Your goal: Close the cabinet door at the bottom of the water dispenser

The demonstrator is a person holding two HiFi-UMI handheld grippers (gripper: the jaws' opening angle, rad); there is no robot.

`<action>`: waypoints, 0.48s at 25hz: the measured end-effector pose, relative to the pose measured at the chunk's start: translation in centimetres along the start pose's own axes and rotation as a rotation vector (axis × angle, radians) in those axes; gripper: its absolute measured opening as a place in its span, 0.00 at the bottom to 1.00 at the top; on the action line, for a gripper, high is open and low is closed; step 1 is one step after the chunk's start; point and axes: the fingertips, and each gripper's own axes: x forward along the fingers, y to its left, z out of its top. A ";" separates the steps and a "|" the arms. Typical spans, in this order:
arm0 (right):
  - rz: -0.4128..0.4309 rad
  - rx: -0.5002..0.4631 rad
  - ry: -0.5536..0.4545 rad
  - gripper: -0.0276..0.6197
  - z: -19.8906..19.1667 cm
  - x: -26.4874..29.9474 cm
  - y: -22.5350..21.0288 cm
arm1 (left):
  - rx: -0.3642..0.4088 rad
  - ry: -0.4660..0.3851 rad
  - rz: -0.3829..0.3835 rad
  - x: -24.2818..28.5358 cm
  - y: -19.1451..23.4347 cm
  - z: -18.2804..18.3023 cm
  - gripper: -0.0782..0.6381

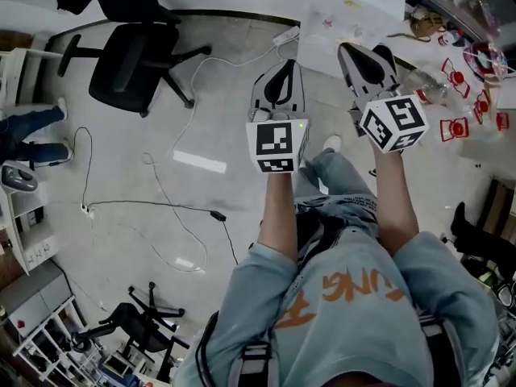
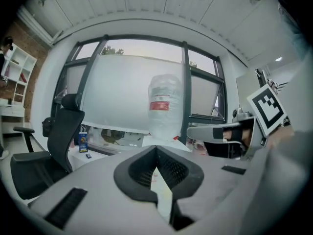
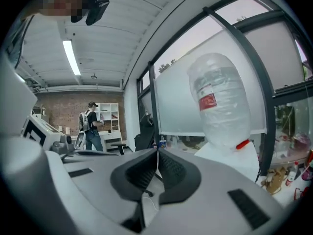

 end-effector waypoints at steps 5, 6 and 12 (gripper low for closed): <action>0.006 -0.033 -0.060 0.09 3.3 0.4 2.0 | 0.027 -0.041 0.046 -0.6 1.0 3.2 0.12; 0.010 -0.039 -0.065 0.09 3.6 0.4 2.4 | 0.031 -0.049 0.049 -0.7 1.0 3.6 0.12; 0.007 -0.085 -0.081 0.09 4.9 0.1 2.6 | 0.066 -0.096 0.059 -0.6 1.1 6.4 0.12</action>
